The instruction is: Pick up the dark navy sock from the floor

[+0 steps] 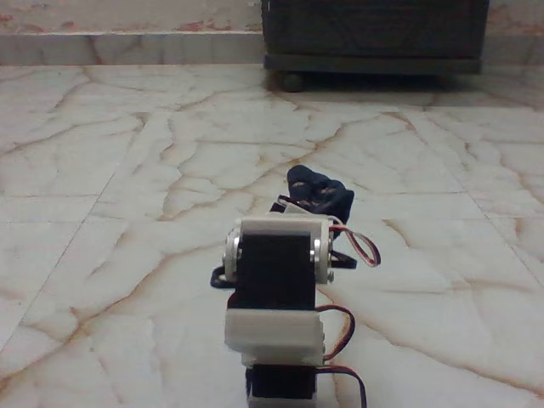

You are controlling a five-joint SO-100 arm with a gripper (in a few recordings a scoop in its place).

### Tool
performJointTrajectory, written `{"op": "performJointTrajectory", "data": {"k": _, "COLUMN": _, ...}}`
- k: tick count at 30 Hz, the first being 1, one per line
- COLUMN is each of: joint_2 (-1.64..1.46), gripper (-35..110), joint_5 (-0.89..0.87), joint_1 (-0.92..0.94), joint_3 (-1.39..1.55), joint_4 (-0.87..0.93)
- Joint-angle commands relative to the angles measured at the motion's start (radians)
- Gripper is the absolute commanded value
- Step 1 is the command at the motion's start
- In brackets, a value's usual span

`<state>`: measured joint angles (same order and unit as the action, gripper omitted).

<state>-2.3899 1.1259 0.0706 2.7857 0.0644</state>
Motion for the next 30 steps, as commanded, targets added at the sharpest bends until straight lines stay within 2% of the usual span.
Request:
{"op": "performJointTrajectory", "data": {"k": 1, "joint_2": -0.046, "gripper": 0, "joint_5": 0.06, "joint_1": 0.031, "joint_3": 0.028, "joint_4": -0.063}}
{"op": "performJointTrajectory", "data": {"k": 3, "joint_2": -0.048, "gripper": 0, "joint_5": 0.114, "joint_1": 0.043, "joint_3": 0.034, "joint_4": -0.161}}
{"op": "performJointTrajectory", "data": {"k": 8, "joint_2": -0.06, "gripper": 0, "joint_5": 0.25, "joint_1": 0.026, "joint_3": 0.212, "joint_4": -0.563}}
{"op": "performJointTrajectory", "data": {"k": 12, "joint_2": -0.058, "gripper": 0, "joint_5": 0.298, "joint_1": 0.017, "joint_3": 0.298, "joint_4": -0.788}}
{"op": "performJointTrajectory", "data": {"k": 19, "joint_2": -0.052, "gripper": 0, "joint_5": 0.479, "joint_1": 0.015, "joint_3": 0.296, "joint_4": -0.793}}
{"op": "performJointTrajectory", "data": {"k": 24, "joint_2": -0.052, "gripper": 0, "joint_5": 0.403, "joint_1": 0.026, "joint_3": 0.296, "joint_4": -0.798}}
{"op": "performJointTrajectory", "data": {"k": 30, "joint_2": -0.049, "gripper": 0, "joint_5": 0.417, "joint_1": -0.003, "joint_3": 0.296, "joint_4": -0.773}}
